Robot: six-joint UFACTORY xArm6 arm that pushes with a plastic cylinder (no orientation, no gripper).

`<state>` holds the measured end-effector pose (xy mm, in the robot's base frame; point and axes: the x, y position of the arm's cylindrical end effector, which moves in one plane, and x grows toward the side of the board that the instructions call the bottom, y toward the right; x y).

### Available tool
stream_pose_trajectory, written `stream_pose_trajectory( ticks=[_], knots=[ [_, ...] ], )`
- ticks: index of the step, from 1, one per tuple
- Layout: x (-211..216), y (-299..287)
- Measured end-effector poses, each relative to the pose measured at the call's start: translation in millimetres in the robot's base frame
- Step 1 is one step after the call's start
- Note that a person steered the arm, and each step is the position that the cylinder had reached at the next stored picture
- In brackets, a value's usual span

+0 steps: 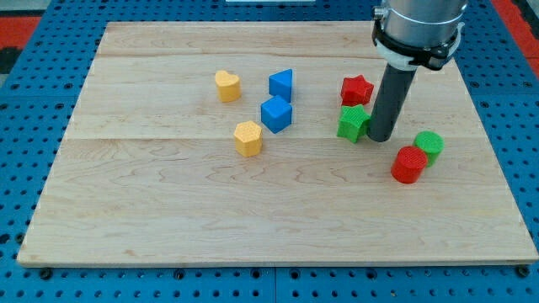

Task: Slide the red circle towards left

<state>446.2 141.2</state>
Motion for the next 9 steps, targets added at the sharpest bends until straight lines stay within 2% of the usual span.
stream_pose_trajectory(
  ticks=[1,3,6,7,9],
  knots=[
    [18,-13],
    [27,-90],
    [111,-88],
    [119,-51],
    [121,68]
  ],
)
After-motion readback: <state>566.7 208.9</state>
